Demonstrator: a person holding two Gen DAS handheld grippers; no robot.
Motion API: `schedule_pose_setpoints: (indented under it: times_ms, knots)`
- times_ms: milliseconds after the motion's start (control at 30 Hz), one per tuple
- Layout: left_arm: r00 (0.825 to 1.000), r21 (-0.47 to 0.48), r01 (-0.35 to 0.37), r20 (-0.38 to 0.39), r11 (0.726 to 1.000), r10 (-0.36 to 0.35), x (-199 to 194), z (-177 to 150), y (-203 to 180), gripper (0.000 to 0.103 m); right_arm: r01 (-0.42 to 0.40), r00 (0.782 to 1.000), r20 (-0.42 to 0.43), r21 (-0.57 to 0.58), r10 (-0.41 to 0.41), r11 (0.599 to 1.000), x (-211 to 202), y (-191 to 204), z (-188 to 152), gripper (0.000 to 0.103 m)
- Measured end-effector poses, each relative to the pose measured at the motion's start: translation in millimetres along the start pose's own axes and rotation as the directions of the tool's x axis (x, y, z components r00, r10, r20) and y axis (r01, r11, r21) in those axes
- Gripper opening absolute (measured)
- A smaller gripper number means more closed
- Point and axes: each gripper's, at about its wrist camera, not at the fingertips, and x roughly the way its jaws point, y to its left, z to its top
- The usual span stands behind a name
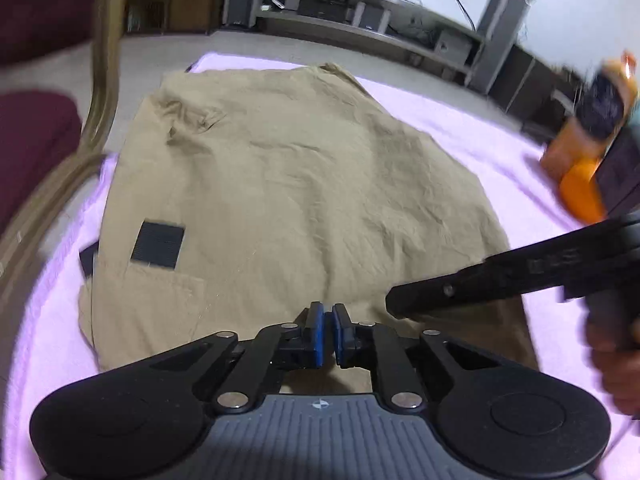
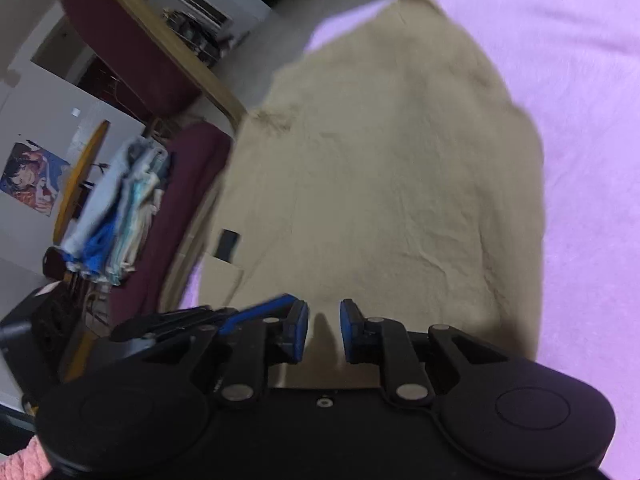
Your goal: Fold clothes
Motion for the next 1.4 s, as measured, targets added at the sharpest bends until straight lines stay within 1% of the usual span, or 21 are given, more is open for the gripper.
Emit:
schedule_pose_setpoints:
  times_ms: [67,133,200,233,267,333,433,500,567,633,667,800,867,933,1067,1133,1200,1233,1300,1333,1400]
  knots:
    - [1.000,-0.058,0.014,-0.004,0.998,-0.014,-7.0,1.2,13.8,0.011,-0.008,0.997,0.075,0.083,0.002,0.996,-3.8,-20.5,8.3,0.001]
    - [0.999,-0.116,0.002,0.040,0.993,0.003,-27.6,4.4,26.8,0.008,0.022,0.979,0.192,0.196,-0.061,0.980,-24.9,-42.0,18.8,0.002]
    - [0.992,-0.164,0.009,0.122,0.986,0.011,-51.3,10.3,44.3,0.023,0.023,0.965,0.250,0.207,-0.076,0.978,-47.9,-51.0,28.1,0.005]
    - [0.987,-0.190,0.005,0.159,0.982,0.025,-60.7,14.7,53.4,0.042,0.015,0.963,0.260,0.190,-0.065,0.982,-57.2,-52.5,32.8,0.016]
    - [0.983,-0.215,-0.005,0.177,0.977,0.044,-64.0,21.1,62.7,0.049,0.007,0.962,0.269,0.172,-0.054,0.985,-66.5,-53.9,37.5,0.030]
    - [0.980,-0.252,-0.028,0.185,0.967,0.077,-61.2,36.7,79.2,0.053,0.026,0.959,0.277,0.148,-0.067,0.989,-73.5,-53.3,48.3,0.036]
    - [0.990,-0.271,-0.059,0.111,0.961,0.091,-32.7,54.6,96.1,0.056,0.037,0.963,0.259,0.158,-0.078,0.987,-65.5,-54.3,66.4,0.036]
    - [0.994,-0.283,-0.062,0.074,0.957,0.086,-14.2,59.7,102.1,0.056,0.049,0.967,0.238,0.177,-0.091,0.983,-55.1,-57.5,76.8,0.036]
    - [0.995,-0.287,-0.065,0.052,0.956,0.084,0.8,63.4,106.0,0.047,0.068,0.970,0.217,0.199,-0.111,0.978,-44.8,-65.2,85.4,0.036]
    - [0.995,-0.257,-0.071,0.055,0.964,0.088,7.1,63.7,103.8,0.044,0.058,0.975,0.198,0.212,-0.101,0.976,-33.6,-71.0,94.1,0.036]
    - [0.994,-0.237,-0.076,0.058,0.969,0.092,9.6,63.4,102.6,0.043,0.052,0.977,0.189,0.218,-0.094,0.975,-27.9,-73.8,98.4,0.035]
    - [0.985,-0.077,-0.130,0.099,0.988,0.138,12.7,53.7,89.8,0.043,-0.091,0.986,0.159,0.249,0.052,0.964,-12.4,-87.5,113.1,0.036]
    - [0.980,-0.015,-0.147,0.132,0.989,0.148,14.2,46.5,86.2,0.044,-0.101,0.984,0.165,0.242,0.061,0.965,-4.3,-84.2,121.0,0.036]
    - [0.976,0.008,-0.153,0.160,0.988,0.149,15.0,40.7,85.6,0.044,-0.105,0.983,0.174,0.233,0.065,0.967,3.7,-80.0,128.9,0.036]
    - [0.976,0.016,-0.163,0.151,0.986,0.159,14.2,44.7,81.0,0.044,-0.113,0.979,0.190,0.215,0.072,0.970,19.9,-71.7,144.6,0.036]
    - [0.975,0.020,-0.169,0.147,0.985,0.164,13.8,46.7,78.7,0.044,-0.081,0.975,0.219,0.213,0.033,0.974,26.9,-63.7,148.1,0.032]
    - [0.975,0.024,-0.174,0.142,0.984,0.169,13.4,48.7,76.4,0.044,-0.012,0.967,0.255,0.146,-0.026,0.989,21.5,-47.4,144.4,0.011]
    - [0.975,0.026,-0.177,0.140,0.984,0.171,13.1,49.7,75.3,0.044,0.024,0.960,0.274,0.111,-0.054,0.994,18.2,-38.9,142.3,0.005]
    - [0.975,0.030,-0.182,0.136,0.983,0.176,12.7,51.7,73.0,0.040,0.100,0.943,0.315,0.041,-0.108,0.994,11.5,-22.0,138.0,0.003]
    - [0.975,0.032,-0.184,0.133,0.982,0.179,12.5,52.7,71.8,0.033,0.139,0.932,0.337,0.008,-0.133,0.990,8.1,-13.5,135.9,0.003]
    - [0.977,0.038,-0.174,0.135,0.984,0.167,14.1,58.2,62.5,0.028,0.135,0.910,0.402,-0.063,-0.099,0.989,-20.0,4.1,126.7,0.003]
